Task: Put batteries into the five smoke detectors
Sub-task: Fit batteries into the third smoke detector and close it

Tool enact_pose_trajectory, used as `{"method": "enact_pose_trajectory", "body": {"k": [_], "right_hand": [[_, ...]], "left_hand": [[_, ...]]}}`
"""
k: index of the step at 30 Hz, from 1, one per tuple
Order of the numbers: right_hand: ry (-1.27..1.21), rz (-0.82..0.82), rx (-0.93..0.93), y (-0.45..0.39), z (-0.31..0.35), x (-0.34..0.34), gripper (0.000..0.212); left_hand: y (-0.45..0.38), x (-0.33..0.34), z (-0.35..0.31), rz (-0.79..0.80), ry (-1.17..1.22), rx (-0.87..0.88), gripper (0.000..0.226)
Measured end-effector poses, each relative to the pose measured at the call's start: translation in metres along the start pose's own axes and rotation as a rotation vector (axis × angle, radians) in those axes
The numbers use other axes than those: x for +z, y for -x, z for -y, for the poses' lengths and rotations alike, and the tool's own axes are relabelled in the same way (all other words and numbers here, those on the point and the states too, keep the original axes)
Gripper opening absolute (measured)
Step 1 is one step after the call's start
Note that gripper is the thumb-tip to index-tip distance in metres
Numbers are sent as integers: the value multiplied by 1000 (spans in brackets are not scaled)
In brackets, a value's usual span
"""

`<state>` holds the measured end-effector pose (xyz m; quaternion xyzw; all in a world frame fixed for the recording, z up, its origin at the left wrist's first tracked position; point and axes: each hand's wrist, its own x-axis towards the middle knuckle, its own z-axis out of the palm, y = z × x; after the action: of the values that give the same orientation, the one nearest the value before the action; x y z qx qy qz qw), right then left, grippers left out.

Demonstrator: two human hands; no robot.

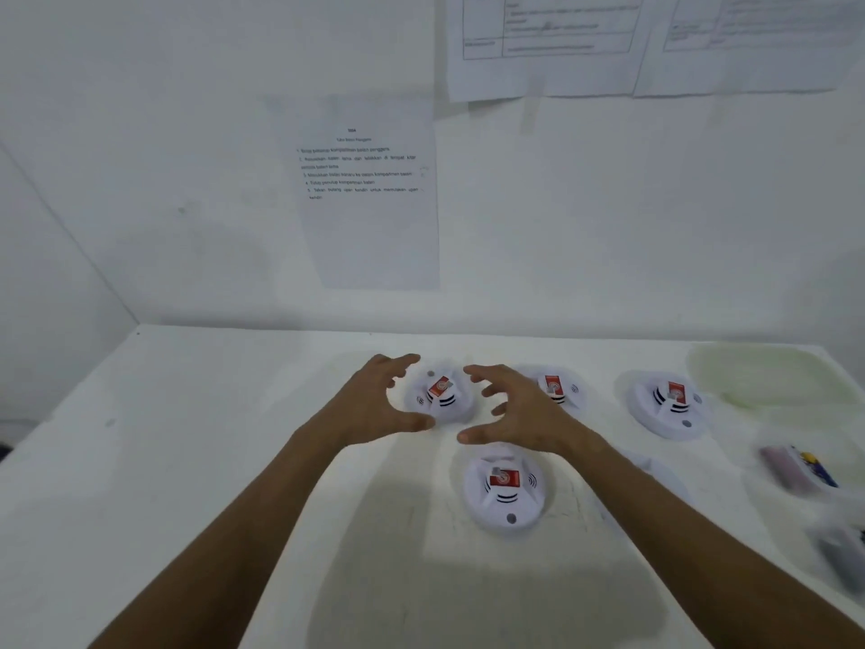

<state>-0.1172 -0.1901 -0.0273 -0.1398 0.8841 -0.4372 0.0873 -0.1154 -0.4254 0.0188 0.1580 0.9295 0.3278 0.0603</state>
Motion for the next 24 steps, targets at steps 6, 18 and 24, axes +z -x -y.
{"method": "enact_pose_trajectory", "body": {"k": [6, 18, 24], "right_hand": [[-89, 155, -261, -42, 12, 35, 62], [103, -17, 139, -57, -39, 37, 72], [-3, -129, -17, -14, -21, 13, 77]], "left_hand": [[-17, 5, 21, 84, 11, -25, 68], [-38, 30, 39, 152, 32, -25, 61], [-15, 22, 19, 51, 190, 29, 66]]}}
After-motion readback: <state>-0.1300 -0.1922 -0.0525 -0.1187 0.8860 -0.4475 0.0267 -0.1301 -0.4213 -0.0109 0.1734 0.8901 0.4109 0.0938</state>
